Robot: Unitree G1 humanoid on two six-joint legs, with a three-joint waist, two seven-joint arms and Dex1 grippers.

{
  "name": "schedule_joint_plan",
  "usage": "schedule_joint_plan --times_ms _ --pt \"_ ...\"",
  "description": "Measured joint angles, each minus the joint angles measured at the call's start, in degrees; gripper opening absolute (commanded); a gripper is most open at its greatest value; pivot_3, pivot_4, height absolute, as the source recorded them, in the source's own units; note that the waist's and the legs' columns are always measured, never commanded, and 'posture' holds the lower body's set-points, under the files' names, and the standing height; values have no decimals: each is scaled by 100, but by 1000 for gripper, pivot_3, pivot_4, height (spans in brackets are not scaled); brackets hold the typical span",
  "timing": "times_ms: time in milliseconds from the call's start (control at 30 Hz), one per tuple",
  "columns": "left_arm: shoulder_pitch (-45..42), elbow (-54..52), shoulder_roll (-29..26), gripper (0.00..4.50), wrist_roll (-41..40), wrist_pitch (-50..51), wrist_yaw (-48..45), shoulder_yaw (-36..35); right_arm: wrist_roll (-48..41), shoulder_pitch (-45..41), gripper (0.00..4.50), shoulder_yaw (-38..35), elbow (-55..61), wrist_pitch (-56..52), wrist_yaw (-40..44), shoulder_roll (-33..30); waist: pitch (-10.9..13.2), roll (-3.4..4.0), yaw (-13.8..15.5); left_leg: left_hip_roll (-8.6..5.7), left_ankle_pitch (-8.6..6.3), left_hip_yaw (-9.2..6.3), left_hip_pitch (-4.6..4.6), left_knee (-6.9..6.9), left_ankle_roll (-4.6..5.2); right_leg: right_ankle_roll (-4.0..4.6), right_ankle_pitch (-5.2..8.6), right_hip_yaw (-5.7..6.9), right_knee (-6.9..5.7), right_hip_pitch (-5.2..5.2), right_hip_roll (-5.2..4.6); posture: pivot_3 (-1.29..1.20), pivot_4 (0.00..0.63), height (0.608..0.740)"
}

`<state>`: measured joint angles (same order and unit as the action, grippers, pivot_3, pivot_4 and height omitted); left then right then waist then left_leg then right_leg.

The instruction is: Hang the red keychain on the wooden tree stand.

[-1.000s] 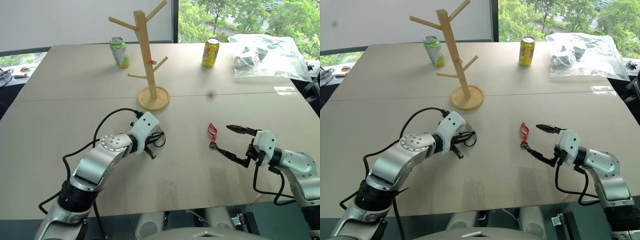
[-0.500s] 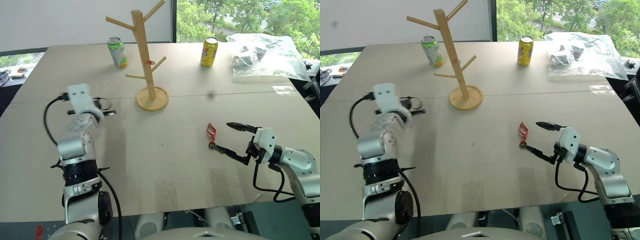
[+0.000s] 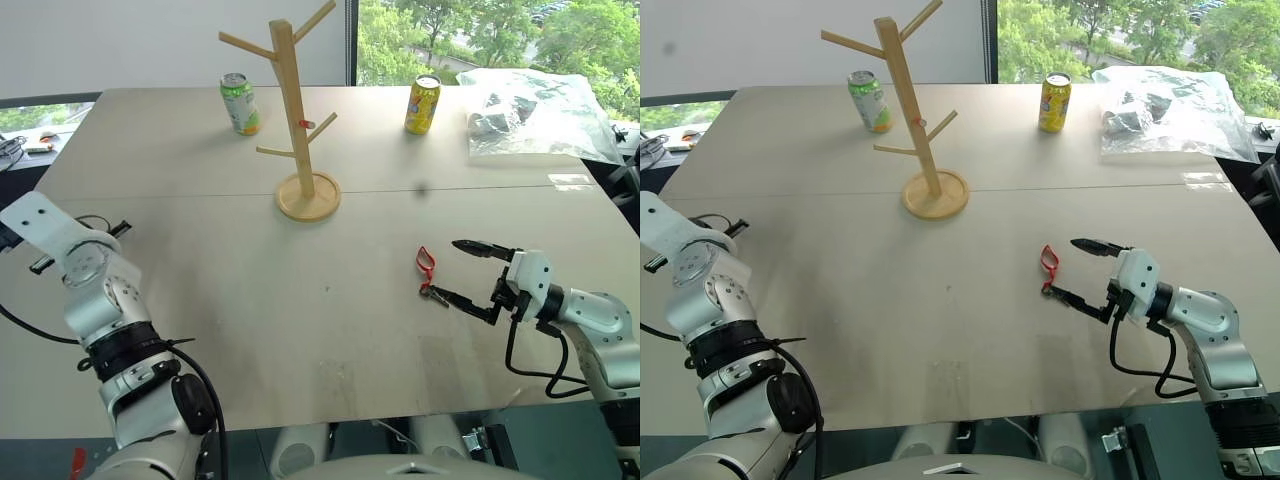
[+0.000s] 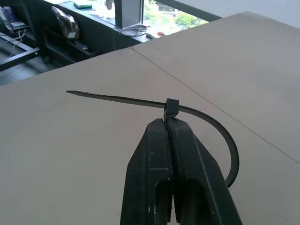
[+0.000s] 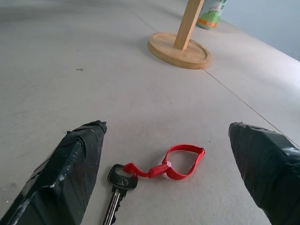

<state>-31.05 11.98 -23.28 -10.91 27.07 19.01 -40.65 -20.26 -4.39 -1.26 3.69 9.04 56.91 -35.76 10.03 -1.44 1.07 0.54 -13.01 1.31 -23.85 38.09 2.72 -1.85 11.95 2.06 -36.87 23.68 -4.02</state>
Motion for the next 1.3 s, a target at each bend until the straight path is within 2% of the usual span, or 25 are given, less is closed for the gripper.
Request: schedule_joint_plan --times_ms 167,200,233,367,433,600,700,867,933,1133,1300 --pt "0 0 7 3840 0 -23 41 98 1 -61 4500 1 -23 0 2 11 0 0 -12 0 0 0 0 0 0 0 0 1 0 0 2 0 150 740" --pt "0 0 8 4250 -3 -23 42 98 1 -61 4500 1 -23 0 0 12 0 0 -13 0 0 0 0 0 0 0 0 1 0 0 2 0 150 740" --pt "1 0 13 4420 -27 -23 25 107 0 -60 4500 1 -10 -53 -34 19 0 0 -13 0 0 0 0 0 0 0 0 1 0 0 2 0 150 740" --pt "126 -77 66 4420 -336 43 -478 280 11 -54 4500 1 313 -846 -553 64 0 0 -10 0 0 3 0 0 -1 1 0 -2 -3 1 -3 0 150 740" --pt "352 -423 202 4420 -765 241 -1282 629 341 -156 4500 49 959 -1721 -1177 2 0 0 0 1 0 1 -2 1 -4 2 0 -1 -3 2 -15 0 150 740" --pt "1550 -1830 -106 4420 -1442 395 -3580 2059 524 -1050 4500 250 2711 -4613 -2615 185 -1 0 -88 13 -7 5 -3 -8 -18 31 14 -36 -3 15 -21 0 150 740" --pt "2261 -2651 -377 4420 -1872 219 -4767 2364 174 -1822 4500 245 3498 -6573 -3272 692 -1 1 -112 23 -10 0 -2 -23 -21 47 23 -29 -1 19 -19 0 150 740" --pt "3046 -2919 -666 4420 -2051 -362 -6010 2451 -204 -2684 4500 -153 3650 -9531 -3637 1236 1 8 -72 16 -11 2 -6 -29 -19 53 25 -29 4 29 -30 0 150 740" --pt "3364 -2910 -700 4420 -2026 -836 -6562 2574 -325 -2798 4500 -275 3628 -9990 -3789 1319 0 7 -42 15 -12 0 -10 -33 -18 53 25 -24 14 36 -32 0 150 740" --pt "3885 -2885 -665 4420 -1764 -2062 -7366 2836 -682 -2614 4500 -434 3405 -10117 -4340 1500 0 11 -48 7 -10 8 -22 -54 -15 53 25 -29 15 51 -37 0 150 740" --pt "4532 -2823 -658 4420 -1210 -3240 -8061 3525 -1063 -2393 4500 -436 3087 -10117 -4994 1745 1 15 -126 9 -9 16 -27 -67 -13 52 25 -37 16 65 -28 0 150 740"
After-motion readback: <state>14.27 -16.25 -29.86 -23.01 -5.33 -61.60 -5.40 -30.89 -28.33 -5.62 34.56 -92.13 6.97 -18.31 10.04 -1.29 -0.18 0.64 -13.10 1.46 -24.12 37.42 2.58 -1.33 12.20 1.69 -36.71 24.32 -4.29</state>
